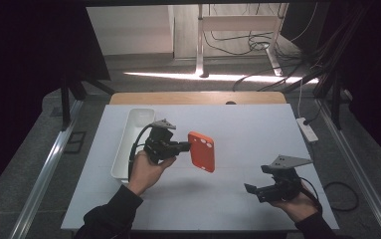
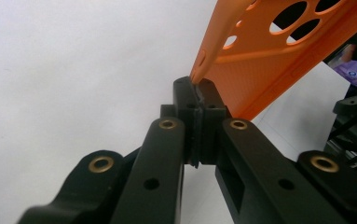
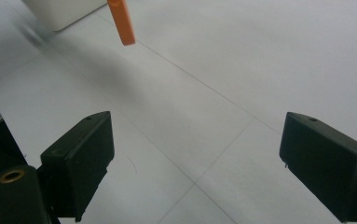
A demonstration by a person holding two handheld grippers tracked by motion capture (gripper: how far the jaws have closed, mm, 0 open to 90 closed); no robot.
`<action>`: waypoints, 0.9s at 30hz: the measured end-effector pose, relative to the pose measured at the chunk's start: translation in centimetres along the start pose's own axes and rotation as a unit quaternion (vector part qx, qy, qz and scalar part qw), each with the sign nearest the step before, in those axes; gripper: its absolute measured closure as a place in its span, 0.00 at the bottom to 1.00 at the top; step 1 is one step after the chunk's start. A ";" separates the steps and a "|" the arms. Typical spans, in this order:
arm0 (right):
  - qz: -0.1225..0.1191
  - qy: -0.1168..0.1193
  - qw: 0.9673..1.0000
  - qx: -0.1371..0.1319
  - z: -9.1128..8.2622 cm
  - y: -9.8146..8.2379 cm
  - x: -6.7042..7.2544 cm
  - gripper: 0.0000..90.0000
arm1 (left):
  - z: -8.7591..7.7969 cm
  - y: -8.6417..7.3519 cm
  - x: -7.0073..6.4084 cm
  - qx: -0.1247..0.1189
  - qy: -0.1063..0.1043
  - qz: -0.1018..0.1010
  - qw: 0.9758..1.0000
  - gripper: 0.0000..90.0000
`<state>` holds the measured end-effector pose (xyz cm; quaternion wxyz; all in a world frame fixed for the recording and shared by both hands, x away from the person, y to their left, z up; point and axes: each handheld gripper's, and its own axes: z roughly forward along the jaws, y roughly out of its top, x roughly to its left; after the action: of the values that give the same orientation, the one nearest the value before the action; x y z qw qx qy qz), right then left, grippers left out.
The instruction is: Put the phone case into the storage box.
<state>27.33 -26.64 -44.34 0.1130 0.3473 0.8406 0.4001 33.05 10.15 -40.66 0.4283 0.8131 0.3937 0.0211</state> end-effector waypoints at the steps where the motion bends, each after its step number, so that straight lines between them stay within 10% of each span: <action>1: 0.002 -0.001 1.000 0.000 -0.2 -0.1 -0.1 0.11 | -0.1 0.0 0.1 0.002 0.002 0.002 1.000 0.99; 27: 0.046 -0.046 0.998 0.002 -3.3 -2.9 -1.7 0.07 | -3.2 0.8 2.4 -0.008 0.030 -0.009 0.999 0.99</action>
<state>25.62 -31.04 -44.49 0.1328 0.4039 0.8184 0.3867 34.02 13.64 -38.79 0.4230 0.8051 0.4134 0.0449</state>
